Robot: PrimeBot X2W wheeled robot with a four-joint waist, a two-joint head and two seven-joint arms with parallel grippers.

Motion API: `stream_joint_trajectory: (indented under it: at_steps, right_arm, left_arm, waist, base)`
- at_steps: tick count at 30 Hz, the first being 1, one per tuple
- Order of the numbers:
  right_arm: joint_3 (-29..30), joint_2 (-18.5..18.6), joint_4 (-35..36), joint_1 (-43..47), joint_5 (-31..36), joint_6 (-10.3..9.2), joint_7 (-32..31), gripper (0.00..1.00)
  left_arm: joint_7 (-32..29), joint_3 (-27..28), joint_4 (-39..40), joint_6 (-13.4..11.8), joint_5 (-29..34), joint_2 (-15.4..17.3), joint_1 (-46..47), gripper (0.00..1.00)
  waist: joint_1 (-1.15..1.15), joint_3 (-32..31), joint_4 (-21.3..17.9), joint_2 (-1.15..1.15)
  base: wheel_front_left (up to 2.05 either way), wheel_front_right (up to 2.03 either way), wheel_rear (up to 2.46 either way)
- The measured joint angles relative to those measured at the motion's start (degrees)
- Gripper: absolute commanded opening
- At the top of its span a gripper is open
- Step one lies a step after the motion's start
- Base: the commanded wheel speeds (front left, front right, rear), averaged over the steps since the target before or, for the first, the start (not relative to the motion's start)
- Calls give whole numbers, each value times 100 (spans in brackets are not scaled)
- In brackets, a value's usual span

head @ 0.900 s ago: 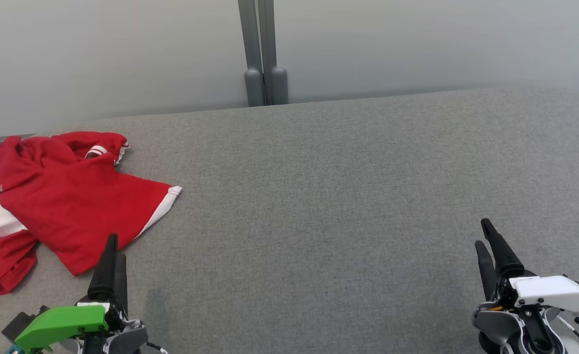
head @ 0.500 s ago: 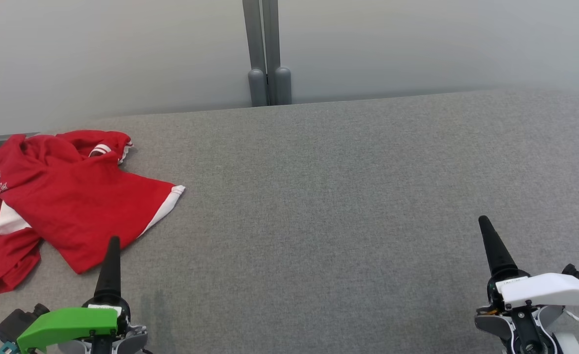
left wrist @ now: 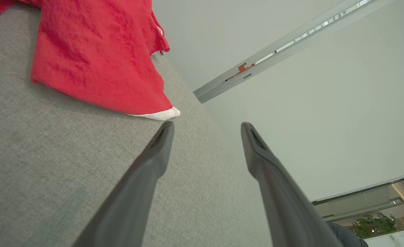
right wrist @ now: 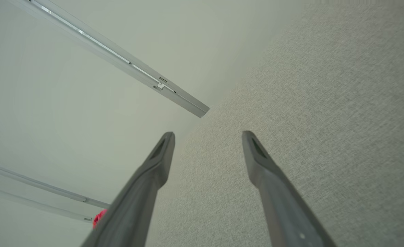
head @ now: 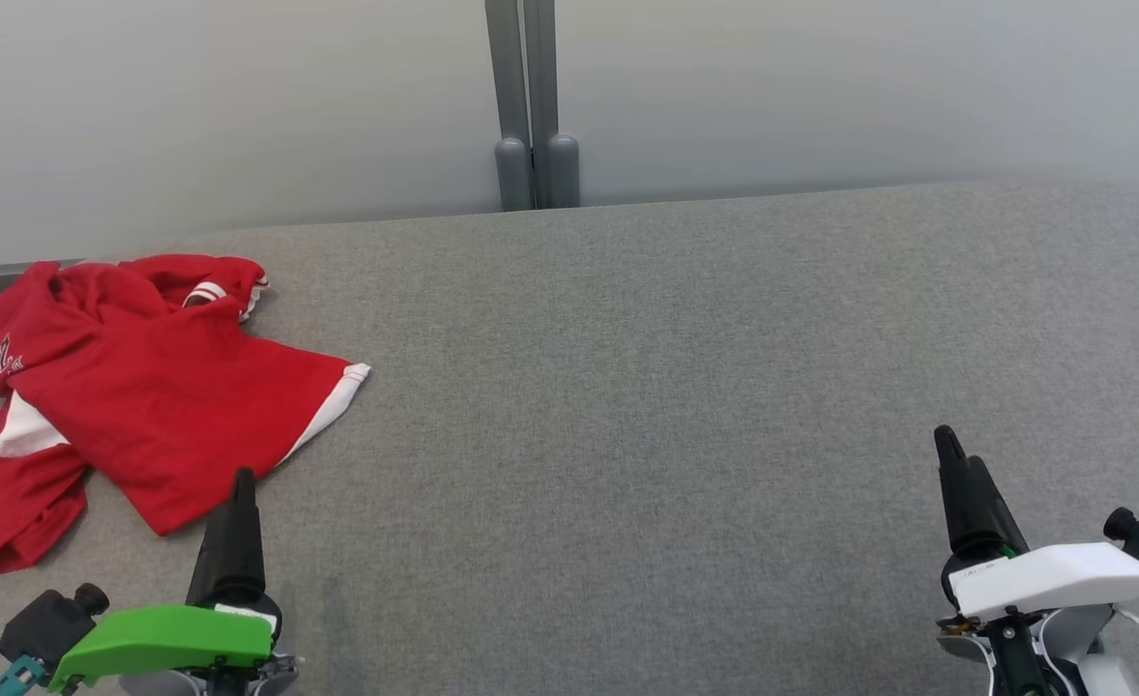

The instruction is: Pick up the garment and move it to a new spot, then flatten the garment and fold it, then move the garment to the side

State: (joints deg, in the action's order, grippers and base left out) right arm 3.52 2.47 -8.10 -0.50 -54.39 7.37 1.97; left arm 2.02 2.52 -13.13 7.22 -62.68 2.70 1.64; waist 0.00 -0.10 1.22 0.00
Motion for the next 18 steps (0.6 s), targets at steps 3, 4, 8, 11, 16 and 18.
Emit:
stream_joint_trajectory:
  at_steps: [3,4,8,11,16,18]
  right_arm:
    - [-13,2,43,24,275,0,66,100]
    - [-16,3,58,26,361,0,75,100]
    - [-32,4,108,37,723,0,168,100]
    - [-38,8,146,60,985,1,220,100]
    - [-41,12,204,116,1386,1,309,100]
    - [-44,13,224,129,1549,1,337,100]
  left_arm:
    - [65,-20,26,1,294,4,-30,100]
    - [85,-20,35,1,363,5,-45,100]
    - [163,-19,79,1,703,7,-79,100]
    - [218,-37,123,1,993,29,-111,100]
    - [314,-105,179,0,1415,80,-127,100]
    - [339,-124,187,0,1592,99,-136,100]
  waist:
    - [0,-5,11,0]
    - [0,-7,15,0]
    - [0,-16,26,0]
    - [0,-24,33,0]
    - [0,-30,49,0]
    - [0,-33,55,0]
  base:
    - [0,0,0]
    - [0,0,0]
    - [0,0,0]
    - [0,0,0]
    - [0,0,0]
    - [0,0,0]
